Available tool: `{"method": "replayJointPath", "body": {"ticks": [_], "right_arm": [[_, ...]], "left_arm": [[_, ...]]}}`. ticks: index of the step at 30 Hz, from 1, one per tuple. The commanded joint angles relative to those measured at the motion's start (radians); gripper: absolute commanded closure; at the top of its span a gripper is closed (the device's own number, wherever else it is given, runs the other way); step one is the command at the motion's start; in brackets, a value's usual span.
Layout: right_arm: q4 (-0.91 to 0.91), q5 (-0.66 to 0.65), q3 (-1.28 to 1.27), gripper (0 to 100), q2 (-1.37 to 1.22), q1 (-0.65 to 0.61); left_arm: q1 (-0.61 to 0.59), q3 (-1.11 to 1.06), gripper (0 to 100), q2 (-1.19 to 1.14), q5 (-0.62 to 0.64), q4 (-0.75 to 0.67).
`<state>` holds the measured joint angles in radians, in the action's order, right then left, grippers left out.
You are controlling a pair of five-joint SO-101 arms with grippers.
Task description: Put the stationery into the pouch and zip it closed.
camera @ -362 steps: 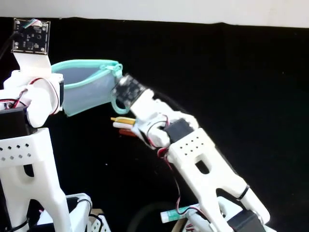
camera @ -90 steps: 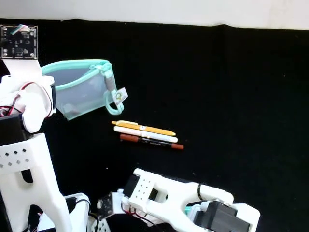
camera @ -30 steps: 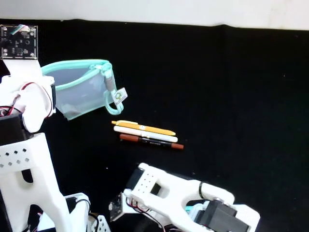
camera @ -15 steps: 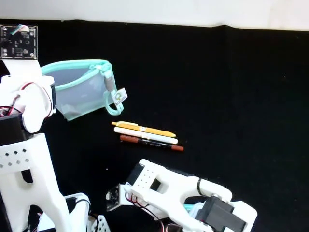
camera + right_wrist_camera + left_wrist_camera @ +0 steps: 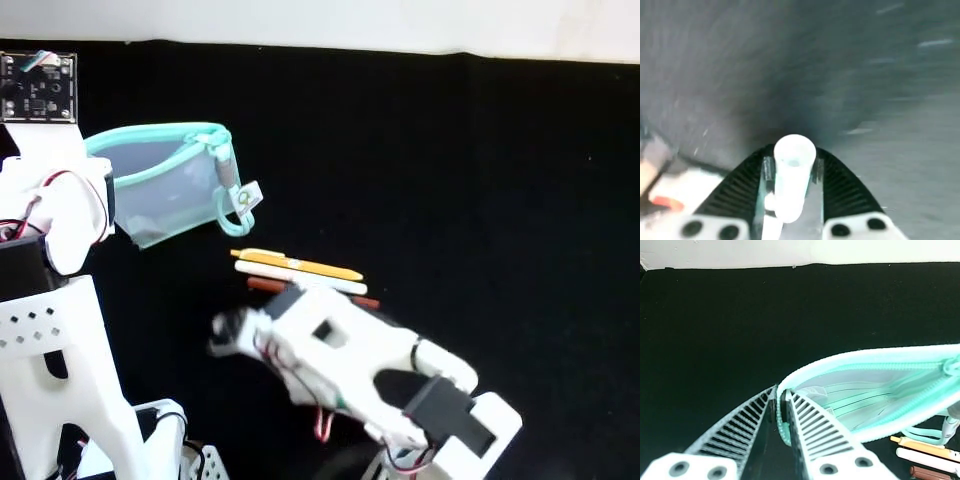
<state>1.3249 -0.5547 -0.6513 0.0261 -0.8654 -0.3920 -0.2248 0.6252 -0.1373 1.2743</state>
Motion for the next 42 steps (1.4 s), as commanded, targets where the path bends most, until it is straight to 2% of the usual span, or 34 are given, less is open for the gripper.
{"method": "replayJointPath", "body": {"ticks": [1,10,17,22,28,42], "right_arm": [[0.033,0.043,0.145,99.0,0.005,0.071],[0.068,0.115,0.340,99.0,0.007,0.188],[0.102,0.215,0.615,99.0,0.007,0.318],[0.096,0.324,0.845,99.0,0.005,0.308],[0.094,0.391,1.033,99.0,0.004,0.282],[0.093,0.400,1.492,99.0,-0.002,0.278]], "left_arm": [[-0.008,-0.008,99,-0.012,0.002,-0.006],[-0.005,-0.008,99,-0.012,0.002,-0.006],[-0.005,-0.013,99,-0.012,0.002,-0.008],[-0.004,-0.033,99,-0.012,0.002,-0.012],[-0.004,-0.033,99,-0.010,0.002,-0.012],[-0.004,-0.033,99,-0.010,0.002,-0.012]]}}
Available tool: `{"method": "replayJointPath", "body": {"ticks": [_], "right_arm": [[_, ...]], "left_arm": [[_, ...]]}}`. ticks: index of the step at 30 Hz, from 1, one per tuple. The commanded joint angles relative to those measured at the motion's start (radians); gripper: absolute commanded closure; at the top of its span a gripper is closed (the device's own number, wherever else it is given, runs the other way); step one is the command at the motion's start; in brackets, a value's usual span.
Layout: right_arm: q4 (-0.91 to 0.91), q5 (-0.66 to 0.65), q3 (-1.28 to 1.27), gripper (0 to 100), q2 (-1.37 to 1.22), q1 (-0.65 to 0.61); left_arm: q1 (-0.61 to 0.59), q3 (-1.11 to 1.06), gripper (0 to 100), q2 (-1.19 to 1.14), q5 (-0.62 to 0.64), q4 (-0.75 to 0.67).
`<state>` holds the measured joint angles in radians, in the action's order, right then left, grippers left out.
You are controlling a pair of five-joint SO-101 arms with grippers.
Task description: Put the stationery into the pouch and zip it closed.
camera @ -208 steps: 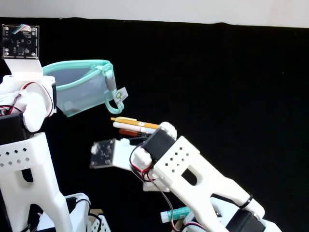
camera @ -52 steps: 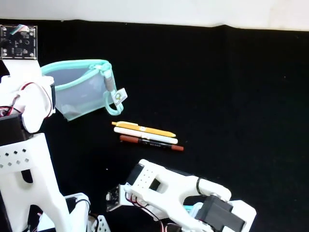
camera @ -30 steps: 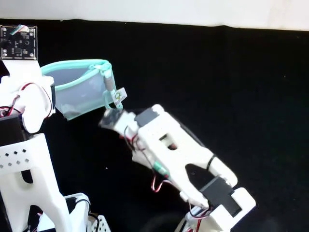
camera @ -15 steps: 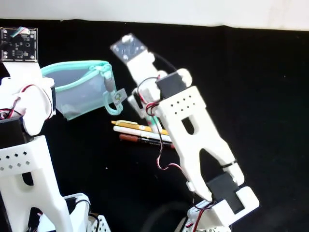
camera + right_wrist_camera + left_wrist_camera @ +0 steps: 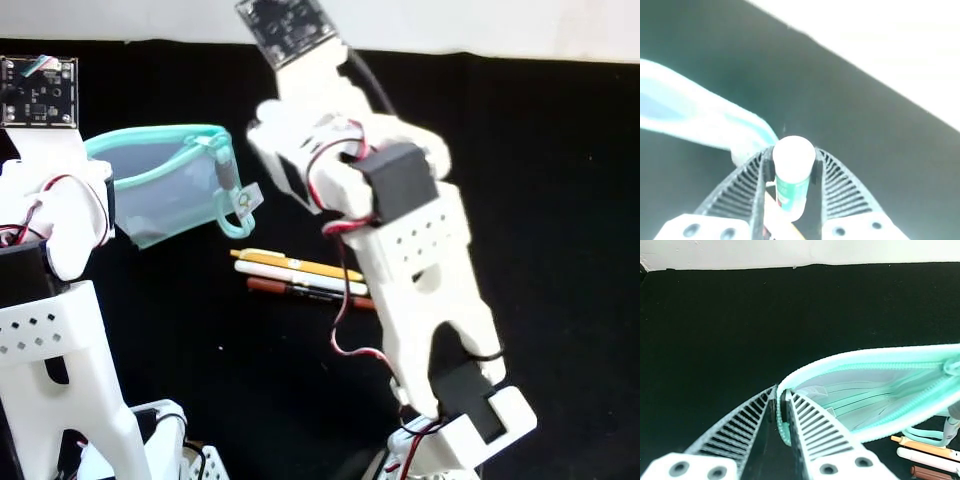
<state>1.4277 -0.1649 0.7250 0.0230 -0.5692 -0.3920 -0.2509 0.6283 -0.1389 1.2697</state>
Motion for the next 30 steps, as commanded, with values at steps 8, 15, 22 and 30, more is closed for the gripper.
{"method": "replayJointPath", "body": {"ticks": [8,15,22,30], "right_arm": [[-0.076,0.097,0.234,99.0,0.001,-0.067],[-0.147,0.109,0.237,99.0,-0.001,-0.159],[-0.216,0.109,0.240,99.0,-0.033,-0.208],[-0.225,0.109,0.460,99.0,-0.254,-0.262]], "left_arm": [[-0.004,-0.007,99,-0.013,0.003,-0.008],[-0.004,-0.007,99,-0.013,0.003,-0.008],[0.024,-0.008,99,-0.013,0.003,-0.006],[0.025,-0.008,99,-0.013,0.003,-0.002]]}}
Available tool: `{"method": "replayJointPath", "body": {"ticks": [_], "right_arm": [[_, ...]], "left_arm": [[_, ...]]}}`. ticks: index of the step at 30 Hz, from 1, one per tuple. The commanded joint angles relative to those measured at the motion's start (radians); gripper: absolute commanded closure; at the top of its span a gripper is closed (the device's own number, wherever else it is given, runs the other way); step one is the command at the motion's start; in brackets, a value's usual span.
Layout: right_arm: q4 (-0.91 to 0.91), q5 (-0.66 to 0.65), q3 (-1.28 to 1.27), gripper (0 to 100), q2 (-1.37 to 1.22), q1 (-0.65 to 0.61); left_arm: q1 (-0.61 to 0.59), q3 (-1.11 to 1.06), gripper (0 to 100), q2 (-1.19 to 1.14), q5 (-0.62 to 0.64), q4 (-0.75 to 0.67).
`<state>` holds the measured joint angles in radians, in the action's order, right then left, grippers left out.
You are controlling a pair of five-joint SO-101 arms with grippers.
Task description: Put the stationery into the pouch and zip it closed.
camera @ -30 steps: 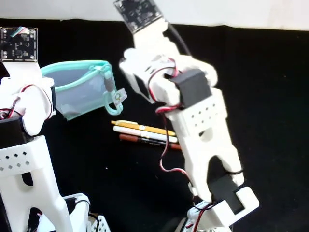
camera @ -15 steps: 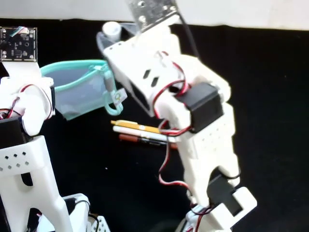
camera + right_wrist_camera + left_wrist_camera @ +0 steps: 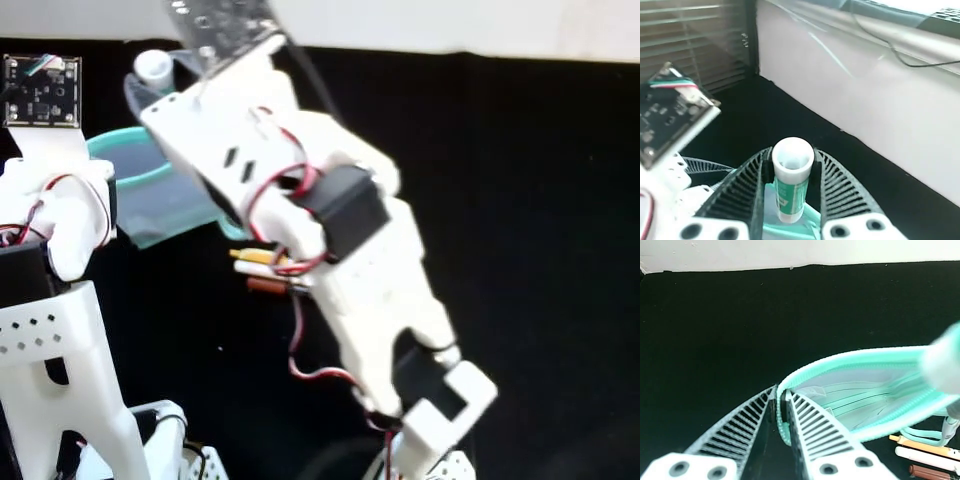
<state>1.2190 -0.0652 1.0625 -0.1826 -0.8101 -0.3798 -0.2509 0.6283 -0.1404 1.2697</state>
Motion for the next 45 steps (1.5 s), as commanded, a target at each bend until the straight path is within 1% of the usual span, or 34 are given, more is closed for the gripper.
{"method": "replayJointPath", "body": {"ticks": [1,5,13,16,18,23,31,35,38,45], "right_arm": [[-0.008,0.009,0.160,99.0,-0.081,-0.021],[0.064,0.009,0.329,99.0,-0.211,-0.019],[0.277,0.009,0.722,99.0,-0.432,-0.021],[0.317,0.011,0.705,99.0,-0.449,-0.021],[0.346,0.041,0.702,99.0,-0.449,-0.021],[0.349,0.069,0.702,99.0,-0.444,-0.019],[0.234,0.071,0.702,99.0,-0.443,-0.022],[0.153,0.068,0.702,99.0,-0.441,-0.022],[0.153,0.066,0.702,99.0,-0.441,-0.038],[0.193,0.066,0.702,99.0,-0.440,-0.053]], "left_arm": [[0.012,-0.008,99,-0.013,0.005,-0.002],[0.010,-0.008,99,-0.013,0.005,-0.002],[0.010,-0.010,99,-0.013,0.005,-0.003],[0.010,-0.010,99,-0.013,0.005,-0.003],[0.010,-0.010,99,-0.013,0.005,-0.003],[0.010,-0.010,99,-0.013,0.005,-0.003],[0.010,-0.012,99,-0.013,0.005,-0.005],[0.010,-0.047,99,-0.013,0.005,-0.025],[0.010,-0.067,99,-0.013,0.005,-0.049],[0.010,-0.070,99,-0.013,0.005,-0.051]]}}
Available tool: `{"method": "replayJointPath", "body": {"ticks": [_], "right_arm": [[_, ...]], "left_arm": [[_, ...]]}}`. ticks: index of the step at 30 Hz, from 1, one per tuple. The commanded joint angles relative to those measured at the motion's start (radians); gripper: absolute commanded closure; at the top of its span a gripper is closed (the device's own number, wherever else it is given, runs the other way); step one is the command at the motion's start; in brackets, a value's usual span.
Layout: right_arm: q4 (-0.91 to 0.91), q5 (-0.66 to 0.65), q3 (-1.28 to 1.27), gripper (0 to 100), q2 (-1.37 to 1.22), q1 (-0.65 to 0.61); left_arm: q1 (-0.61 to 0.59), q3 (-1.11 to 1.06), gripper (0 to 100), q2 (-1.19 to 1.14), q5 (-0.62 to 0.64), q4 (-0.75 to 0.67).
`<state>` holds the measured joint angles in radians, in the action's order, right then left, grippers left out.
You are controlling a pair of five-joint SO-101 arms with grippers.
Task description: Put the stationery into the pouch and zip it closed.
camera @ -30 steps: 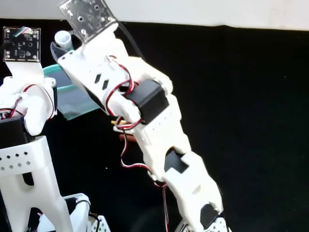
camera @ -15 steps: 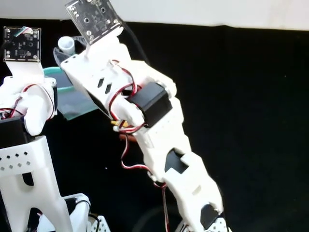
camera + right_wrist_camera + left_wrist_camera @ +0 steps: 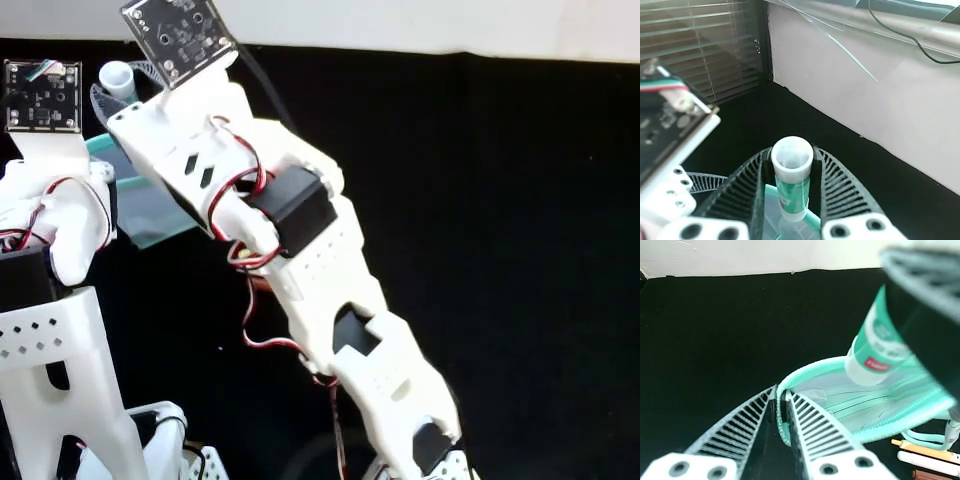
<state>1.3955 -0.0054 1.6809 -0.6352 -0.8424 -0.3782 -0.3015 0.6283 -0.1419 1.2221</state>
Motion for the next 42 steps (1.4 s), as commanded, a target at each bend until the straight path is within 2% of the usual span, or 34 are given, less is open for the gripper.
{"method": "replayJointPath", "body": {"ticks": [1,21,42], "right_arm": [[0.016,0.006,0.084,99.0,0.015,-0.022],[0.131,0.005,0.084,99.0,0.091,-0.019],[0.182,0.005,0.084,98.3,-0.122,0.033]], "left_arm": [[0.008,-0.021,99,-0.013,0.006,-0.003],[0.008,-0.018,99,-0.013,0.006,-0.003],[0.008,-0.021,99,-0.013,0.006,-0.003]]}}
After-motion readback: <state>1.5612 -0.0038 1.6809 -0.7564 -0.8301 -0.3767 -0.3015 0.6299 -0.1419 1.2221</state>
